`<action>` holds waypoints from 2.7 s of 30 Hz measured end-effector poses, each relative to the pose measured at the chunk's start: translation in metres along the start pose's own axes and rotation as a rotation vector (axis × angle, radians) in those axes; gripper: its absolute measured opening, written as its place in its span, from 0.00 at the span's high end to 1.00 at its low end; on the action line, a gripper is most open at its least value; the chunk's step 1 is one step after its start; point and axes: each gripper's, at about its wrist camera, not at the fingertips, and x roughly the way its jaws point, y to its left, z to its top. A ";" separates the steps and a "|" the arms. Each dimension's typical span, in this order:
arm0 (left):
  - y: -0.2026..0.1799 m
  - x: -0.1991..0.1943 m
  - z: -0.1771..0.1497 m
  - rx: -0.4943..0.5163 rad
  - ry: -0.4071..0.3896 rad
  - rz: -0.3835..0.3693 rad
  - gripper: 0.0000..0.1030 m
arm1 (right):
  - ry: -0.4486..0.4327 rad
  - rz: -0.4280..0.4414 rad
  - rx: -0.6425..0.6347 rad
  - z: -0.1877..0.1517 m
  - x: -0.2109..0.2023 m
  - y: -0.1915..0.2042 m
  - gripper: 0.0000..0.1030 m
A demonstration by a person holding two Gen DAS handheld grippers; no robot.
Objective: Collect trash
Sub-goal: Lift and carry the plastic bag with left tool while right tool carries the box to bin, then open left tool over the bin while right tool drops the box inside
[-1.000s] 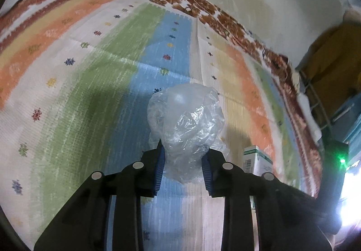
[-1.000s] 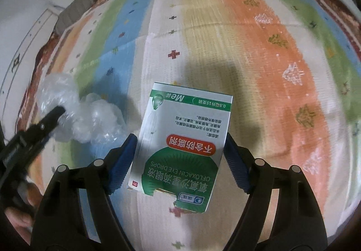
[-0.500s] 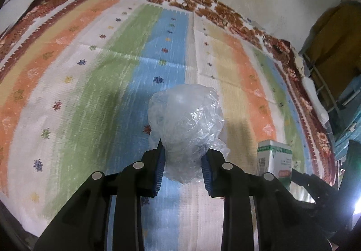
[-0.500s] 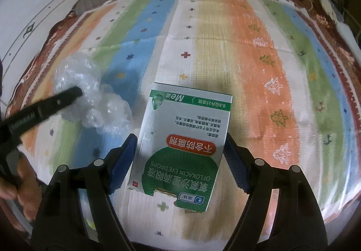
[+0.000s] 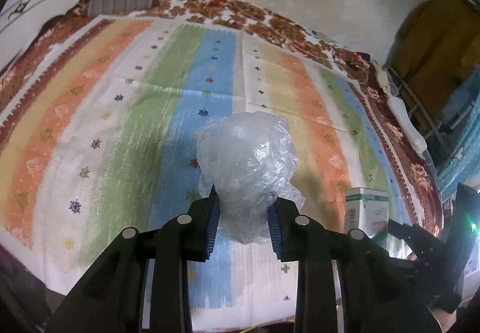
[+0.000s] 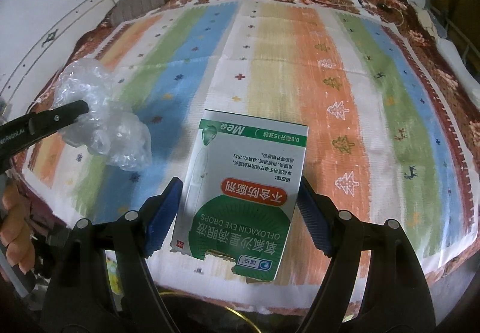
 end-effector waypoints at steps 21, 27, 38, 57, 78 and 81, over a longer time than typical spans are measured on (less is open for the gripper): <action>-0.029 -0.081 -0.057 0.041 -0.023 -0.031 0.73 | -0.104 0.069 -0.066 -0.065 -0.097 0.014 0.31; -0.032 -0.100 -0.079 0.053 -0.039 -0.057 0.73 | -0.121 0.099 -0.066 -0.085 -0.116 0.011 0.31; -0.048 -0.122 -0.134 0.081 -0.037 -0.081 0.73 | -0.118 0.181 -0.033 -0.124 -0.137 0.007 0.31; -0.033 -0.113 -0.209 0.004 0.132 -0.006 0.72 | 0.005 0.184 -0.057 -0.212 -0.131 0.025 0.30; -0.022 -0.069 -0.237 -0.095 0.321 0.050 0.69 | 0.238 0.158 0.023 -0.246 -0.076 0.019 0.30; -0.023 -0.064 -0.237 -0.096 0.335 0.050 0.63 | 0.254 0.159 0.019 -0.247 -0.071 0.022 0.30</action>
